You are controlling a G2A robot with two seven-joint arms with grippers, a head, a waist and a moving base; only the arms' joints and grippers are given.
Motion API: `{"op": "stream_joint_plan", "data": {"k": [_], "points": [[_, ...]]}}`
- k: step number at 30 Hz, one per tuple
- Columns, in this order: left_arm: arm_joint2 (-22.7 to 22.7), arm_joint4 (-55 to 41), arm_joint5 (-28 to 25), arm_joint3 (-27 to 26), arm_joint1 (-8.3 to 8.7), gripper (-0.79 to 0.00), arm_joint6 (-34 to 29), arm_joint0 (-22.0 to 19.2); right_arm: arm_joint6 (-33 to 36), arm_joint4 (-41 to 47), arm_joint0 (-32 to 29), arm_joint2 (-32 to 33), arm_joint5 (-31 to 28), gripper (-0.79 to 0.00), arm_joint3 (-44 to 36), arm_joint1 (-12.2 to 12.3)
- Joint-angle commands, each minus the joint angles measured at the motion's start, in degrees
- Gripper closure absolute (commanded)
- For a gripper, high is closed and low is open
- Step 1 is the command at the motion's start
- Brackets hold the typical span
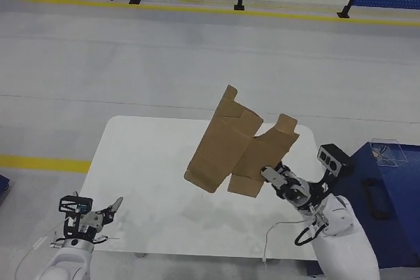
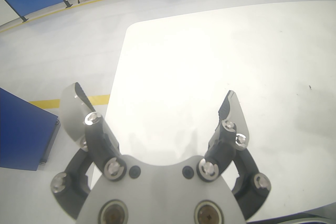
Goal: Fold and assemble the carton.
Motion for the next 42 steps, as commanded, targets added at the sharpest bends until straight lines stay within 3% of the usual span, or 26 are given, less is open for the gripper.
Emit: {"op": "stream_joint_plan", "data": {"k": [1, 6, 12, 16, 18, 23, 29, 33, 36, 42], "points": [[0.0, 0.0, 0.0, 0.0, 0.0, -0.785, 0.0, 0.0, -5.4, -13.3, -0.7, 4.8, 0.0, 0.0, -4.0, -0.4], [0.0, 0.0, 0.0, 0.0, 0.0, -0.785, 0.0, 0.0, -23.9, -46.0, -1.8, 12.4, 0.0, 0.0, -15.3, -1.2], [0.0, 0.0, 0.0, 0.0, 0.0, -0.785, 0.0, 0.0, -63.2, -94.4, -3.5, 16.8, 2.4, 0.0, -21.8, -1.3], [0.0, 0.0, 0.0, 0.0, 0.0, -0.785, 0.0, 0.0, -89.8, -126.1, -7.4, 15.1, 20.0, 0.0, -21.5, -0.3], [0.0, 0.0, 0.0, 0.0, 0.0, -0.785, 0.0, 0.0, -99.0, -138.1, -9.6, 14.9, 30.6, 0.0, -20.4, 0.4], [0.0, 0.0, 0.0, 0.0, 0.0, -0.785, 0.0, 0.0, -106.1, -156.0, -12.9, 14.3, 49.3, 0.0, -20.9, 1.3], [0.0, 0.0, 0.0, 0.0, 0.0, -0.785, 0.0, 0.0, -106.3, -167.4, -14.8, 11.8, 62.0, 0.0, -22.4, 1.8], [0.0, 0.0, 0.0, 0.0, 0.0, -0.785, 0.0, 0.0, -105.2, -167.4, -15.3, 10.2, 63.0, 0.0, -22.5, 2.0], [0.0, 0.0, 0.0, 0.0, 0.0, -0.785, 0.0, 0.0, -104.6, -161.1, -14.6, 10.0, 58.2, 0.0, -22.8, 2.2], [0.0, 0.0, 0.0, 0.0, 0.0, -0.785, 0.0, 0.0, -103.9, -129.7, -10.8, 12.6, 33.3, 0.0, -20.9, 2.5]]}}
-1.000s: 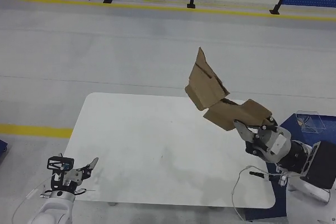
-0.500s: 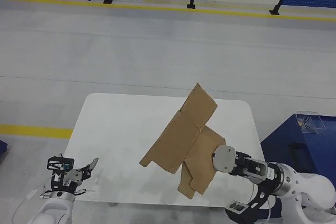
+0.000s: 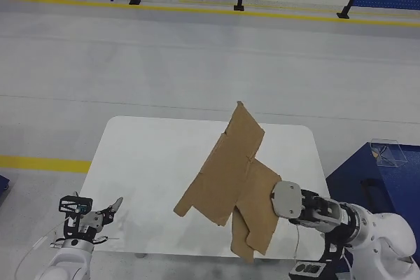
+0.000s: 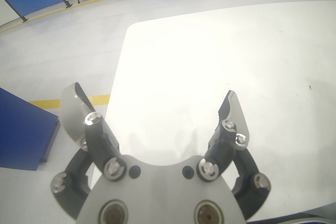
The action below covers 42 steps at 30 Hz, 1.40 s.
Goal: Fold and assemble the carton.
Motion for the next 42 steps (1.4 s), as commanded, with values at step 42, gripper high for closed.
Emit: {"op": "stream_joint_plan", "data": {"k": [42], "points": [[0.0, 0.0, 0.0, 0.0, 0.0, -0.785, 0.0, 0.0, 76.5, 149.0, 2.2, -37.1, -34.4, 0.0, 16.9, 9.1]]}}
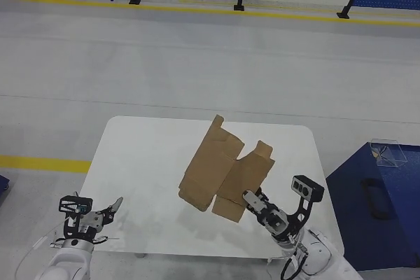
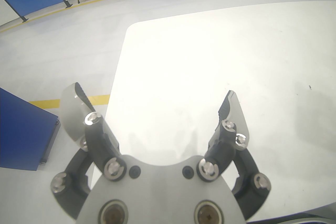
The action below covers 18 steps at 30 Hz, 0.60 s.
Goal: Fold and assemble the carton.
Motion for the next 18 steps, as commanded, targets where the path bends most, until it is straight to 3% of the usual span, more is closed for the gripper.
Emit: {"op": "stream_joint_plan", "data": {"k": [1, 5, 9, 12, 18], "points": [[0.0, 0.0, 0.0, 0.0, 0.0, -0.785, 0.0, 0.0, 5.2, 16.2, -0.4, -2.4, 3.2, 0.0, -3.2, 0.4], [0.0, 0.0, 0.0, 0.0, 0.0, -0.785, 0.0, 0.0, 22.4, 54.1, -0.8, -3.3, 18.6, 0.0, -8.7, 1.4], [0.0, 0.0, 0.0, 0.0, 0.0, -0.785, 0.0, 0.0, 37.8, 83.3, -2.3, 0.4, 42.2, 0.0, -6.7, 1.9], [0.0, 0.0, 0.0, 0.0, 0.0, -0.785, 0.0, 0.0, 40.8, 97.0, -2.8, 1.2, 61.6, 0.0, -5.1, 2.1], [0.0, 0.0, 0.0, 0.0, 0.0, -0.785, 0.0, 0.0, 35.3, 122.0, -1.2, -1.8, 94.3, 0.0, 1.4, 1.7]]}}
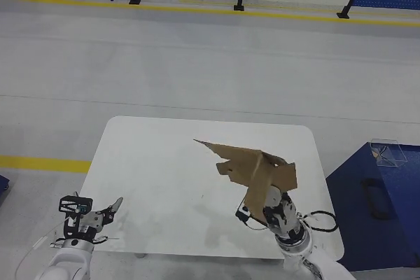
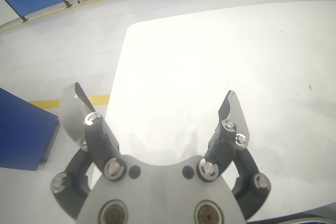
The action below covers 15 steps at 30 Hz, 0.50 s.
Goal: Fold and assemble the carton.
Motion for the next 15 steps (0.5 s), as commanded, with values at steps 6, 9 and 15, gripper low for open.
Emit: {"op": "stream_joint_plan", "data": {"k": [6, 9, 15], "points": [[0.0, 0.0, 0.0, 0.0, 0.0, -0.785, 0.0, 0.0, -9.9, 22.2, 4.7, -7.1, 23.7, 0.0, 8.7, -1.4], [0.0, 0.0, 0.0, 0.0, 0.0, -0.785, 0.0, 0.0, -12.6, 24.7, 6.1, -8.8, 24.2, 0.0, 10.5, -2.2], [0.0, 0.0, 0.0, 0.0, 0.0, -0.785, 0.0, 0.0, -8.1, 5.0, 6.6, -3.0, 6.0, 0.0, 7.6, -3.0]]}}
